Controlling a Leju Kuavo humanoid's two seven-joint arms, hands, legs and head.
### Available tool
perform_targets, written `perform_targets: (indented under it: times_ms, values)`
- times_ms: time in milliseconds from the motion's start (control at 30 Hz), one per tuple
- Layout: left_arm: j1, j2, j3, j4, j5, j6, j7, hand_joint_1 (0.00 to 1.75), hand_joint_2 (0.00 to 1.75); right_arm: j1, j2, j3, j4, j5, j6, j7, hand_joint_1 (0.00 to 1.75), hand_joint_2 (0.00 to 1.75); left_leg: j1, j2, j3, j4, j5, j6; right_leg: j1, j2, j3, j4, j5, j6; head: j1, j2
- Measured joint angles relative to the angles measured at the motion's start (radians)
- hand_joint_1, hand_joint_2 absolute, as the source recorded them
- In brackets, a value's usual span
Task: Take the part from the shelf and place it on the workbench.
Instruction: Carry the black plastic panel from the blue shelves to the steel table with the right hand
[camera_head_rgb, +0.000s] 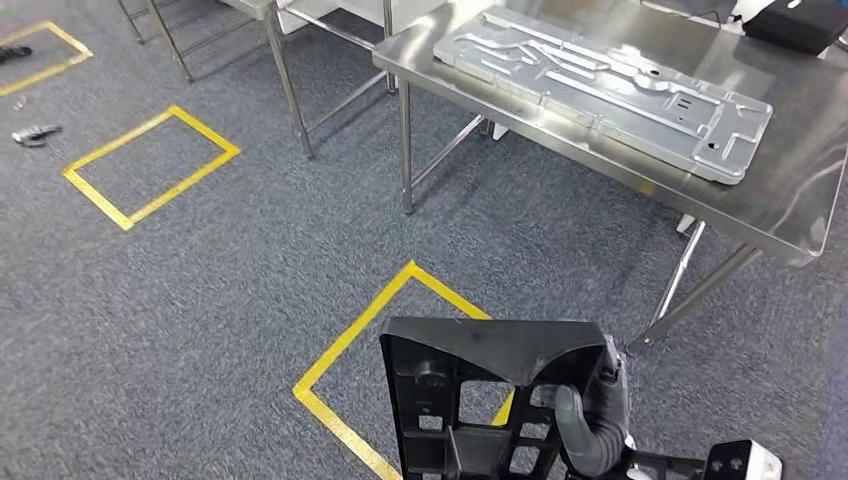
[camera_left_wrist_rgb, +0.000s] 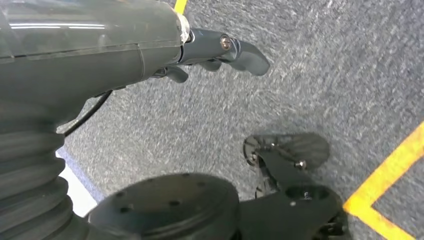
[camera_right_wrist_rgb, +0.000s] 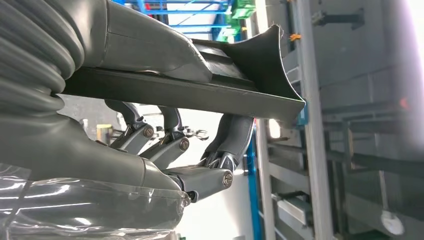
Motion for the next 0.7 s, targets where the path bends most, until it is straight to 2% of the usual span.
perform_targets:
  times_ms: [67,100,133,167,200,233,267,300,333,400,467,533,600,633,667,700]
  values:
    - [0.001,0.000,0.000,0.000,0.000,0.000,-0.001,0.00,1.75,0.000,0.000,0.000,0.001,0.000,0.000,0.000,1.75,1.75,0.006,-0.002,-0.057,0.121,-0.061,-0.010,-0.001,-0.001,0.002,-0.003,0.001,-0.003,-0.002,0.000]
    - [0.001,0.000,0.000,0.000,0.000,-0.001,-0.002,0.00,1.75,0.001,0.000,0.000,0.002,0.001,0.000,0.000,1.75,1.75,0.009,-0.002,-0.083,0.174,-0.079,-0.015,-0.001,-0.001,0.002,-0.002,0.000,-0.004,-0.002,0.000]
    - [0.000,0.000,0.000,0.000,0.000,-0.001,-0.002,0.00,1.75,0.001,0.000,0.000,0.003,0.001,0.000,0.000,1.75,1.75,0.012,-0.002,-0.096,0.201,-0.081,-0.019,-0.001,0.000,0.002,-0.001,-0.001,-0.003,-0.002,0.000]
    - [-0.001,0.000,0.000,0.000,0.000,-0.001,-0.002,0.00,1.75,0.001,0.000,0.000,0.005,0.001,0.000,0.000,1.75,1.75,0.015,-0.002,-0.092,0.194,-0.065,-0.023,-0.002,0.001,0.002,0.002,-0.002,-0.001,-0.002,0.000]
    - [-0.002,0.000,0.000,0.000,0.000,-0.001,-0.001,0.00,1.75,0.001,0.000,0.000,0.006,0.001,0.000,0.000,1.75,1.75,0.019,-0.002,-0.073,0.156,-0.036,-0.027,-0.003,0.003,0.003,0.005,-0.005,0.001,-0.002,0.000]
    - [-0.001,0.001,0.000,0.000,0.000,-0.001,0.001,0.00,1.75,0.001,0.000,0.000,0.007,0.001,0.000,0.000,1.75,1.75,0.024,-0.002,-0.043,0.092,-0.001,-0.029,-0.004,0.005,0.002,0.010,-0.008,0.005,-0.002,0.000]
    - [0.000,0.001,0.000,0.000,0.000,-0.001,0.002,0.00,1.75,0.001,0.000,0.000,0.007,0.001,0.000,0.000,1.75,1.75,0.025,-0.003,-0.016,0.033,0.021,-0.031,-0.004,0.007,0.000,0.018,-0.012,0.011,-0.002,0.000]
    - [0.000,0.001,0.000,0.000,0.000,-0.001,0.003,0.00,1.75,0.001,0.000,0.000,0.007,0.002,0.000,0.000,1.75,1.75,0.026,-0.005,0.004,-0.010,0.032,-0.026,-0.002,0.008,-0.005,0.025,-0.016,0.017,-0.003,0.000]
    - [0.000,0.001,0.000,0.000,-0.001,-0.001,0.003,0.00,1.75,0.001,0.000,0.000,0.007,0.002,0.000,0.000,1.75,1.75,0.025,-0.007,0.014,-0.035,0.035,-0.020,-0.001,0.009,-0.009,0.031,-0.018,0.023,-0.003,0.000]
    - [0.002,0.001,0.000,0.000,-0.001,-0.001,0.002,0.00,1.75,0.002,0.000,0.001,0.007,0.002,0.000,0.000,1.75,1.75,0.023,-0.009,0.013,-0.039,0.032,-0.002,0.000,0.009,-0.015,0.035,-0.018,0.033,-0.003,0.000]
    - [0.004,0.001,0.001,0.000,-0.001,-0.001,0.002,0.00,1.75,0.003,0.000,0.001,0.007,0.002,0.000,-0.001,1.75,1.75,0.022,-0.008,0.013,-0.042,0.036,0.009,-0.003,0.007,-0.019,0.048,-0.028,0.041,-0.002,0.000]
    - [0.003,0.001,0.001,0.000,-0.001,-0.001,0.001,0.00,1.75,0.003,0.000,0.001,0.007,0.002,0.000,-0.001,1.75,1.75,0.024,-0.006,0.014,-0.045,0.037,0.019,-0.007,0.006,-0.055,0.126,-0.074,0.050,-0.002,0.000]
    - [0.003,0.001,0.001,0.000,-0.001,-0.001,0.001,0.00,1.75,0.005,0.000,0.000,0.007,0.002,0.000,-0.003,1.75,1.75,0.023,-0.005,0.014,-0.045,0.035,0.025,-0.008,0.006,-0.121,0.256,-0.130,0.055,-0.001,0.000]
    - [0.004,0.001,0.001,0.000,-0.002,-0.001,0.000,0.00,1.75,0.007,0.000,0.000,0.007,0.003,0.000,-0.004,1.75,1.75,0.022,-0.004,0.015,-0.045,0.034,0.025,-0.008,0.006,-0.145,0.299,-0.139,0.056,-0.001,0.000]
    - [0.004,0.001,0.000,0.000,-0.002,-0.002,0.000,0.00,1.75,0.008,-0.001,0.000,0.007,0.003,0.000,-0.006,1.75,1.75,0.021,-0.004,0.016,-0.045,0.033,0.026,-0.008,0.006,-0.154,0.310,-0.130,0.055,-0.001,0.000]
    - [0.004,0.001,0.000,0.000,-0.002,-0.002,0.000,0.00,1.75,0.009,-0.001,0.000,0.007,0.003,0.000,-0.008,1.75,1.75,0.020,-0.005,0.019,-0.045,0.031,0.026,-0.008,0.006,-0.145,0.285,-0.103,0.051,-0.001,0.000]
